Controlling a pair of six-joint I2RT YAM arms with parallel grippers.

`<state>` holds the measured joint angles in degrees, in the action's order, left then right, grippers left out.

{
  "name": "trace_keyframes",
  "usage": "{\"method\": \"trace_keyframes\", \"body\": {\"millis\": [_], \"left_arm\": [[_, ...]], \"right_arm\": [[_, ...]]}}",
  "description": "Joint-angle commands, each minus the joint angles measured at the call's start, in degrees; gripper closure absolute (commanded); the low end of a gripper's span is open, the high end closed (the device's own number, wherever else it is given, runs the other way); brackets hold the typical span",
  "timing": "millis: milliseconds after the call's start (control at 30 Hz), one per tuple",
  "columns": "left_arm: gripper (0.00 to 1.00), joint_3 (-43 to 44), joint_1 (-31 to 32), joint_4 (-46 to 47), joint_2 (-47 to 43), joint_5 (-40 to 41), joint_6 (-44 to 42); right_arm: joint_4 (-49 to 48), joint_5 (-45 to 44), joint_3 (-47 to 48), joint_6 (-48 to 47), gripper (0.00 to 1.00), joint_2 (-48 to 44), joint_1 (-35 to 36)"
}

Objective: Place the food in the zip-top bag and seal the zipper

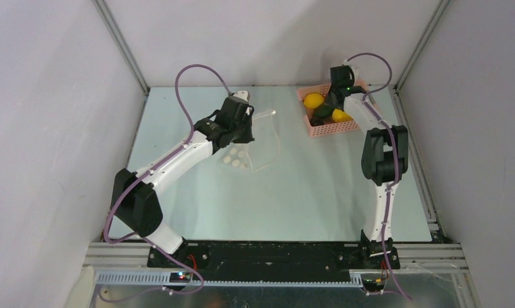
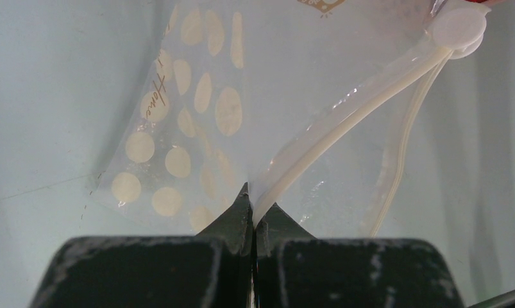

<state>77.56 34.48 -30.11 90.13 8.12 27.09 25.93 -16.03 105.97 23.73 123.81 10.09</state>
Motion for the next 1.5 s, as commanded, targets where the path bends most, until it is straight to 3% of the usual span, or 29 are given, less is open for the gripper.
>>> {"method": "trace_keyframes", "body": {"millis": [0, 167, 467, 633, 767, 900, 1033, 1167, 1467], "left_arm": [[1.0, 0.1, 0.1, 1.6, 0.0, -1.0, 1.4], [1.0, 0.2, 0.1, 1.8, -0.6, -1.5, 1.5], [1.0, 1.3, 0.1, 1.7, -1.2, -1.1, 1.5], [1.0, 1.6, 0.1, 1.8, -1.5, -1.2, 1.9], [1.0, 1.6, 0.1, 1.6, -1.7, -1.4, 2.0], [1.0, 1.3, 0.1, 1.6, -2.0, -1.5, 2.1], [1.0, 1.2, 0.1, 1.3, -1.7, -1.0, 2.0], [1.0, 1.5, 0.1, 1.2, -1.1, -1.3, 2.0], [1.0, 1.8, 0.1, 1.1, 0.3, -1.0, 2.0]], "right_arm": [[-4.8, -0.2, -1.8, -0.1, 0.75, -8.1, -1.6], [-7.7, 3.3, -4.8, 0.5, 0.76, -13.3, -3.6], [-13.4, 18.2, -16.4, 1.1, 0.79, -28.7, -4.0], [-16.5, 26.5, -25.9, 1.9, 0.79, -38.2, -2.3], [-17.4, 28.1, -27.9, 0.3, 0.76, -40.1, 0.4], [-15.2, 21.2, -26.5, 0.6, 0.66, -36.5, 0.1], [-13.0, 17.4, -23.7, 0.7, 0.44, -29.8, 0.2], [-8.5, 10.4, -16.5, 1.8, 0.3, -20.7, 0.3], [1.2, -0.1, 0.6, 6.6, 0.12, -0.7, 1.5]]}}
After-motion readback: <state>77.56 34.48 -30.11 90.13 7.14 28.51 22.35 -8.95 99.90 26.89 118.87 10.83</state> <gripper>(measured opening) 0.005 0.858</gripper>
